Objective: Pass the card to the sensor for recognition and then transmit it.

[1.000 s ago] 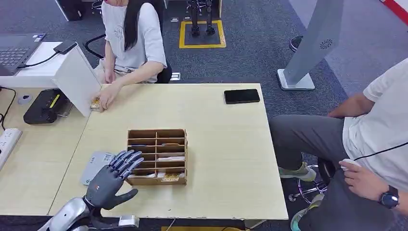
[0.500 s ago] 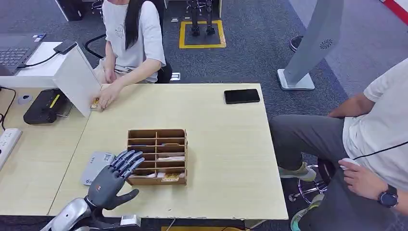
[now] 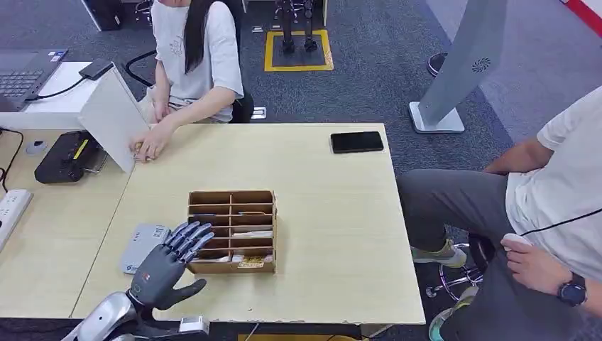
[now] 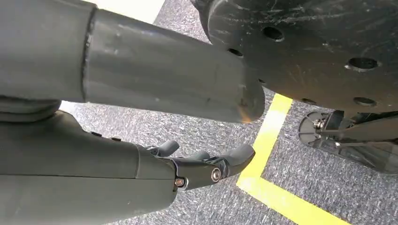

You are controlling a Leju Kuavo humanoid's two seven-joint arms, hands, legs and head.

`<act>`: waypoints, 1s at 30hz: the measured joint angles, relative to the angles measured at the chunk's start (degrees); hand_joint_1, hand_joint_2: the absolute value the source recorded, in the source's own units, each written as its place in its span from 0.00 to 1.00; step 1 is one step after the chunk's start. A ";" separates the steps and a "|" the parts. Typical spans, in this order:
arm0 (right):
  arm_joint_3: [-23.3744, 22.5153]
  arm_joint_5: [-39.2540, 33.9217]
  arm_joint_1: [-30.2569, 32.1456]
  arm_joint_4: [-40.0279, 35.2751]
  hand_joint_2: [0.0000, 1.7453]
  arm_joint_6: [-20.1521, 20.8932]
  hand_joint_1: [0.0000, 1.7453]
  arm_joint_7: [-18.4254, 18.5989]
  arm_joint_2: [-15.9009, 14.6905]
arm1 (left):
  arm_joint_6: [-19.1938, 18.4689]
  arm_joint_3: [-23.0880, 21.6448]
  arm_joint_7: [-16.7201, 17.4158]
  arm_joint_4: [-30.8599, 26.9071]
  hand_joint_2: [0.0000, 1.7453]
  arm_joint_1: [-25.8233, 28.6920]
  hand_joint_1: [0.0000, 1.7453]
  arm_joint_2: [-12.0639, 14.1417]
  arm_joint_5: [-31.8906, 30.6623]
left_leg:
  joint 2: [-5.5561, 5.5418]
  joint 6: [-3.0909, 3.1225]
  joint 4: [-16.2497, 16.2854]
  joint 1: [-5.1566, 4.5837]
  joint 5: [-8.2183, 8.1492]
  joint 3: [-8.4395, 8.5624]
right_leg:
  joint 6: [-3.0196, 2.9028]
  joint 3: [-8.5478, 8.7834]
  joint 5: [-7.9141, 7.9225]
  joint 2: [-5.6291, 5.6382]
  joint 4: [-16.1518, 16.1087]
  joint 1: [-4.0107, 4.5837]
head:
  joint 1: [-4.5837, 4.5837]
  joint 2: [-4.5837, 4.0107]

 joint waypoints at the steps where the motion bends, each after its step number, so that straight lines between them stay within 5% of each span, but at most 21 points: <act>1: 0.00 0.00 0.00 0.00 0.00 0.00 0.00 0.00 0.00 | 0.00 0.00 0.09 0.04 1.00 0.00 1.00 -0.02 0.02 | 0.00 0.00 0.00 0.00 0.00 0.00 | 0.00 0.00 0.00 0.00 0.00 0.00 | 0.00 0.00; 6: 0.02 0.00 0.00 0.00 0.00 -0.13 0.00 -0.07 0.00 | -0.59 -0.02 0.20 0.17 1.00 -0.13 1.00 -0.02 0.24 | 0.00 0.00 0.00 0.00 0.00 0.00 | 0.00 0.00 0.00 0.00 0.00 0.00 | 0.00 0.00; 7: 0.02 0.00 0.00 0.00 0.00 -0.13 0.00 -0.07 0.00 | -0.72 -0.04 0.22 0.17 1.00 -0.17 0.94 -0.02 0.28 | 0.00 0.00 0.00 0.00 0.00 0.00 | 0.00 0.00 0.00 0.00 0.00 0.00 | 0.00 0.00; 9: 0.02 0.00 0.00 0.00 0.00 -0.13 0.00 -0.07 0.00 | -0.87 -0.04 0.24 0.20 1.00 -0.24 1.00 0.00 0.48 | 0.00 0.00 0.00 0.00 0.00 0.00 | 0.00 0.00 0.00 0.00 0.00 0.00 | 0.00 0.00; 24: 0.35 0.00 0.00 0.00 0.00 -0.90 0.00 -0.46 -0.04 | -1.94 -0.07 0.68 0.20 1.00 -0.59 1.00 0.00 1.27 | 0.00 0.00 0.00 0.00 0.00 0.00 | 0.00 0.01 0.00 0.00 0.00 0.00 | 0.00 0.00; 25: 0.37 0.00 0.01 0.00 0.00 -0.90 0.00 -0.46 -0.04 | -2.01 -0.07 0.68 0.20 1.00 -0.59 0.01 0.00 1.40 | 0.00 0.00 0.00 0.00 0.00 0.00 | 0.00 0.01 0.00 0.00 0.00 0.00 | 0.00 0.00; 30: 0.44 0.00 0.00 0.00 0.00 -0.87 0.00 -0.48 -0.11 | -1.70 -0.07 0.66 0.20 1.00 -0.54 0.00 0.00 1.38 | -0.01 0.00 0.00 0.00 0.00 0.00 | 0.00 0.02 0.00 -0.01 0.00 0.00 | 0.02 0.00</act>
